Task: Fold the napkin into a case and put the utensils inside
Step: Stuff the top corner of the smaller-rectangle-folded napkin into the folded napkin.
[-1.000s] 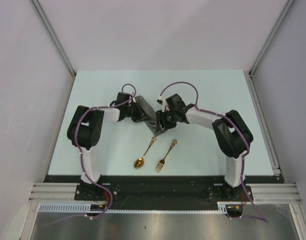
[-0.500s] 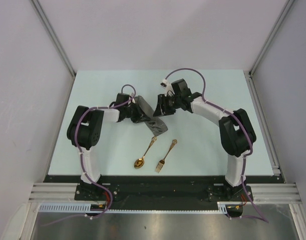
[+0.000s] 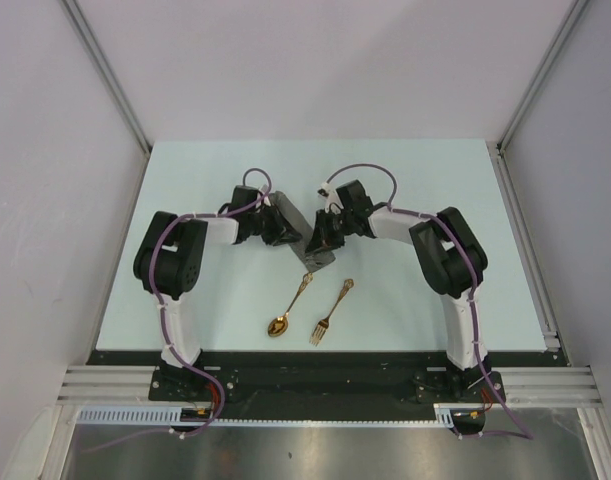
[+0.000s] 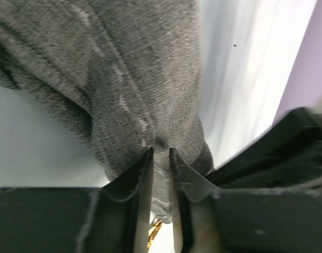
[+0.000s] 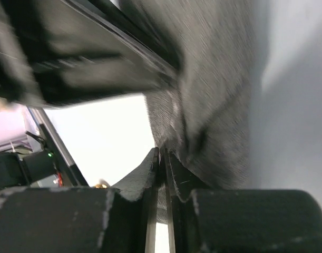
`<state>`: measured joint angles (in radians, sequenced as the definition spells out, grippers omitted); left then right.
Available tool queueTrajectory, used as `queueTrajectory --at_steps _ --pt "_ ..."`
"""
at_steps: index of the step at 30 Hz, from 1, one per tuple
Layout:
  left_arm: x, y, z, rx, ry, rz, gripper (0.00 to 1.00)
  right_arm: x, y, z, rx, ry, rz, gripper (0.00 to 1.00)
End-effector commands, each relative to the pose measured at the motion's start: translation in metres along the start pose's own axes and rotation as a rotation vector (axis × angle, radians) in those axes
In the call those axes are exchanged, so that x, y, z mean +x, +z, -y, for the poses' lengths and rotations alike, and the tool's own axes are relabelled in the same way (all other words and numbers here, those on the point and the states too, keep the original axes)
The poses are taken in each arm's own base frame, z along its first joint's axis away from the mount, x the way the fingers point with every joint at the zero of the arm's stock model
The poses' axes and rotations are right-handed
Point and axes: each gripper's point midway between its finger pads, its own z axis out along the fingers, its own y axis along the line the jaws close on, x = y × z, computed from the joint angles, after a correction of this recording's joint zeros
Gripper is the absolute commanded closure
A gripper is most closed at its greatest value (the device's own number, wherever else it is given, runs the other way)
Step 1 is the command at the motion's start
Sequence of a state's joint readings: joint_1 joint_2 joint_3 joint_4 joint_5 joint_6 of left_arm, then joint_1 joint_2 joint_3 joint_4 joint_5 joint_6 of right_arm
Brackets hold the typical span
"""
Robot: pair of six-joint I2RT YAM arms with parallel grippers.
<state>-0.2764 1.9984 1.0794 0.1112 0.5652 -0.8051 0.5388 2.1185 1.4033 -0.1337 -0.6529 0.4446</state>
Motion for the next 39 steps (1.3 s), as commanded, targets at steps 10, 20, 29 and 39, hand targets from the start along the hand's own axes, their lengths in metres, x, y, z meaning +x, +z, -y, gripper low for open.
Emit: queueTrajectory --at_steps 10,20,29,39 --pt "-0.083 -0.042 0.074 0.167 0.075 0.161 0.74 0.007 -0.001 0.006 -0.021 -0.003 0.015 0.89" --pt "-0.116 -0.044 0.061 0.145 0.118 0.185 0.77 -0.022 -0.011 -0.017 -0.038 -0.037 0.056 0.85" --pt "-0.135 -0.045 0.05 0.059 0.188 0.281 0.77 -0.05 -0.022 -0.02 0.002 -0.067 0.104 0.73" --pt "-0.16 -0.048 0.018 -0.169 0.258 0.346 0.81 -0.124 0.006 -0.025 -0.051 -0.066 0.184 0.64"
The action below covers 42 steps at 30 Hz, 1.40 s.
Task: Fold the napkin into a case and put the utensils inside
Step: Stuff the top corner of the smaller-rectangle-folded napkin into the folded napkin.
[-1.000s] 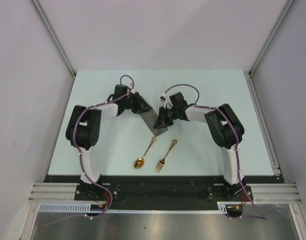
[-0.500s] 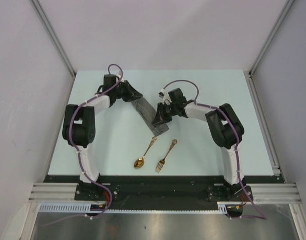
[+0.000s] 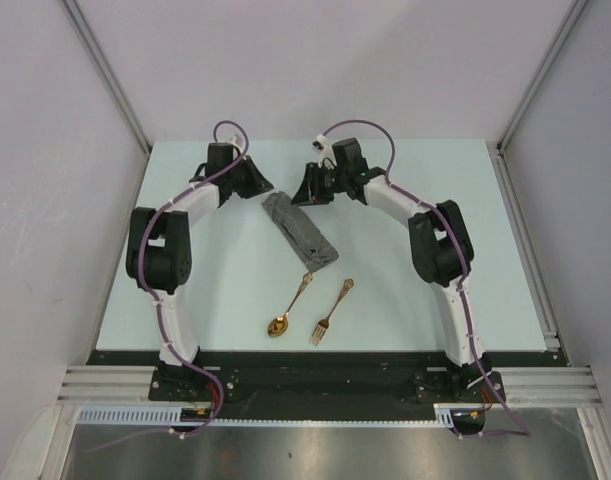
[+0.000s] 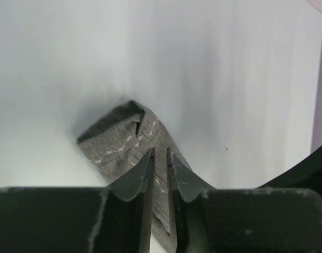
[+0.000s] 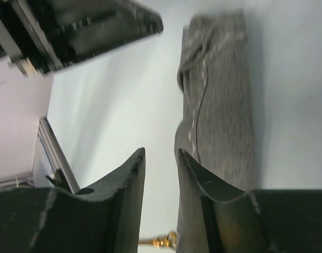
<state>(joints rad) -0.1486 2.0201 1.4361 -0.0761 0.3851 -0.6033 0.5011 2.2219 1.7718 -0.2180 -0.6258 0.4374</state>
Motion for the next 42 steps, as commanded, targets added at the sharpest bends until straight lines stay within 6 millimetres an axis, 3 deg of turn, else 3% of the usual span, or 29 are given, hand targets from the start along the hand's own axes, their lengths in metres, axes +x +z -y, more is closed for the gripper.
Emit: queueTrajectory --at_steps 1,3,4,5,6,9,17,31,42 --pt "-0.014 0.005 -0.01 -0.074 0.081 0.034 0.79 -0.029 0.026 0.001 -0.043 0.022 0.04 0.64" --pt "-0.011 0.007 -0.012 -0.083 0.083 0.02 0.71 -0.039 0.033 0.0 -0.064 0.057 0.054 0.69" --pt "-0.012 0.01 -0.013 -0.084 0.095 0.016 0.7 -0.035 0.044 0.007 -0.063 0.078 0.042 0.71" --pt "-0.009 0.012 -0.014 -0.102 0.1 0.008 0.69 -0.047 0.045 0.0 -0.077 0.067 0.066 0.73" --pt "-0.007 0.013 -0.015 -0.111 0.118 0.0 0.69 -0.048 0.049 0.001 -0.079 0.088 0.072 0.81" --pt "-0.007 0.018 -0.012 -0.125 0.152 -0.003 0.71 -0.053 0.059 0.001 -0.101 0.11 0.083 0.88" --pt "0.009 0.025 -0.016 -0.145 0.158 -0.046 0.79 -0.048 0.073 0.004 -0.097 0.147 0.089 0.96" --pt "0.016 0.018 -0.027 -0.201 0.151 -0.045 0.76 -0.04 0.09 0.009 -0.105 0.181 0.084 1.0" --pt "0.022 0.025 -0.029 -0.195 0.149 -0.079 0.84 -0.033 0.096 0.019 -0.08 0.189 0.075 1.0"
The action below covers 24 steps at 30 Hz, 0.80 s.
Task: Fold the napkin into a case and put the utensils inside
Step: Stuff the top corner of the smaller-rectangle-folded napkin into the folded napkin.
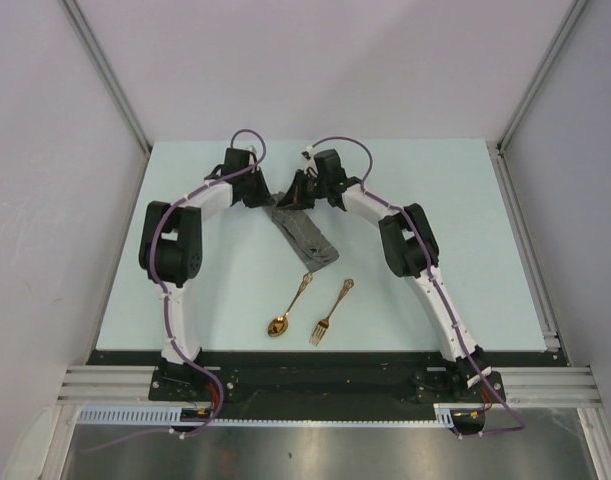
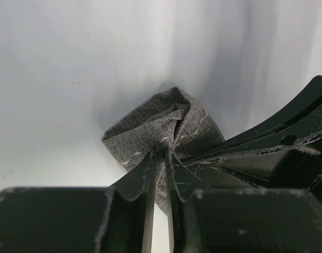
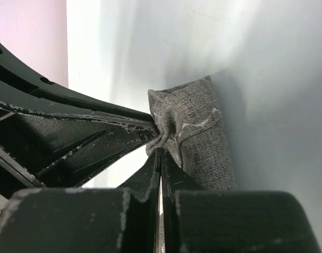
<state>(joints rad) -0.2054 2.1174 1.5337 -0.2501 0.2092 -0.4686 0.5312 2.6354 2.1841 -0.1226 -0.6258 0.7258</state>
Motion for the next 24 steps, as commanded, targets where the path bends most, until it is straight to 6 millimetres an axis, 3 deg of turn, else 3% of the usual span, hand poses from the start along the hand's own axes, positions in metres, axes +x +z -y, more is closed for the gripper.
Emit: queueTrajectory --at_steps 1,4,10,18,24 --pt "-0.006 0.001 0.005 0.006 0.032 0.007 0.83 -0.007 0.003 -0.013 -0.025 -0.026 0.024 1.0" --pt "-0.007 0.001 0.005 0.004 0.04 0.008 0.8 -0.006 0.005 -0.011 -0.021 -0.023 0.022 1.0" --pt "-0.013 -0.002 0.014 0.037 0.045 0.026 1.0 -0.004 0.008 -0.009 -0.017 -0.019 0.018 1.0" --pt "-0.022 -0.017 0.034 0.126 0.016 0.083 1.0 -0.002 0.015 -0.003 -0.017 -0.01 0.019 1.0" --pt "-0.017 -0.018 0.035 0.136 -0.009 0.075 1.0 -0.006 0.026 -0.005 -0.059 0.039 0.038 1.0"
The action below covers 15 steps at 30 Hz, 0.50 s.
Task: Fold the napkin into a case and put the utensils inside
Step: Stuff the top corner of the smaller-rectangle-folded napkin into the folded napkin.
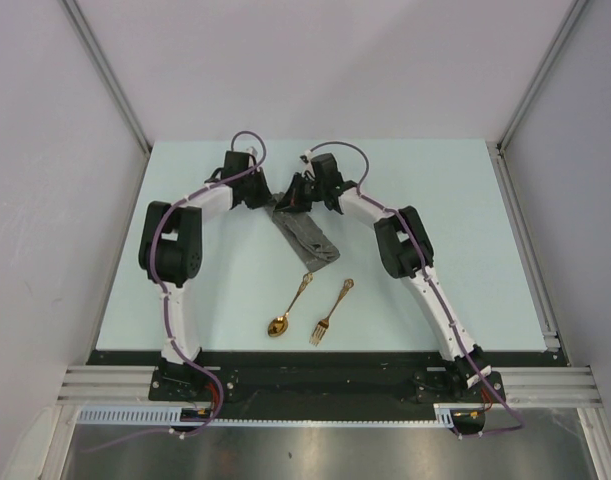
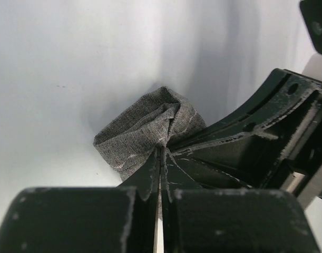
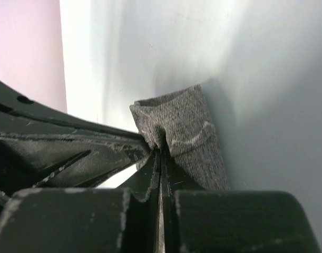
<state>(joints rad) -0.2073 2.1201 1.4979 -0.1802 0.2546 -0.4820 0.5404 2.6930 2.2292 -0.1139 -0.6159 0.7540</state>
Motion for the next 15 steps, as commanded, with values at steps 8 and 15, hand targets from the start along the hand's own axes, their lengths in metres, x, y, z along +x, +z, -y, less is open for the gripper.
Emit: queueTrajectory --at_steps 8,15 --pt "-0.021 -0.03 0.036 0.093 -0.002 0.098 1.0 -0.015 0.021 -0.013 -0.154 0.23 0.097 1.0" --pt "-0.022 -0.027 0.038 0.084 -0.01 0.086 1.0 -0.023 0.018 -0.02 -0.17 0.276 0.116 0.97"
